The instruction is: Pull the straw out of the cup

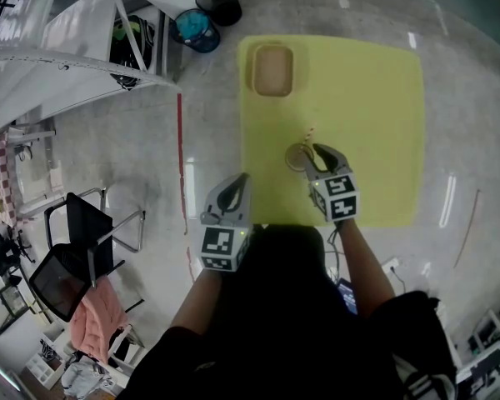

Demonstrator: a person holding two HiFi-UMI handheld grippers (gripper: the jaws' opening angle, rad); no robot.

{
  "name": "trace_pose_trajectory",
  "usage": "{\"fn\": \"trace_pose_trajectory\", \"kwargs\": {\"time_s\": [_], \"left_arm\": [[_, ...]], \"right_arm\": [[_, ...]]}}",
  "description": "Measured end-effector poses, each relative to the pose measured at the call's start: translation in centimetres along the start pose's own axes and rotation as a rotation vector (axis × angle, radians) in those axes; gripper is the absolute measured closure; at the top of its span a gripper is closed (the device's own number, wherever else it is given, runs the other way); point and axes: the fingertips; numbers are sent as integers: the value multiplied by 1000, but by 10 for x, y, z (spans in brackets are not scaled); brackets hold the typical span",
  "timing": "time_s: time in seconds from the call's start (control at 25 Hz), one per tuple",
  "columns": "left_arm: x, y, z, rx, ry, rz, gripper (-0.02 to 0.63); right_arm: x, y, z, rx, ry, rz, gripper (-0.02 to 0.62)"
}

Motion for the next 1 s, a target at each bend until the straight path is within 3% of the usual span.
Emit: {"fn": "trace_pose_trajectory", "kwargs": {"time_s": [1.0], "left_arm": [[-9,0,-3,3,-11,-11,560]], "right_arm": [[4,-3,30,-39,0,-13,469]]}}
Point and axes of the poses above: the fingertips, and each gripper's own axes: z forward along the fingers, x to its right, y out of its underside, and after that the axes turned 1 degree about -y, right-handed
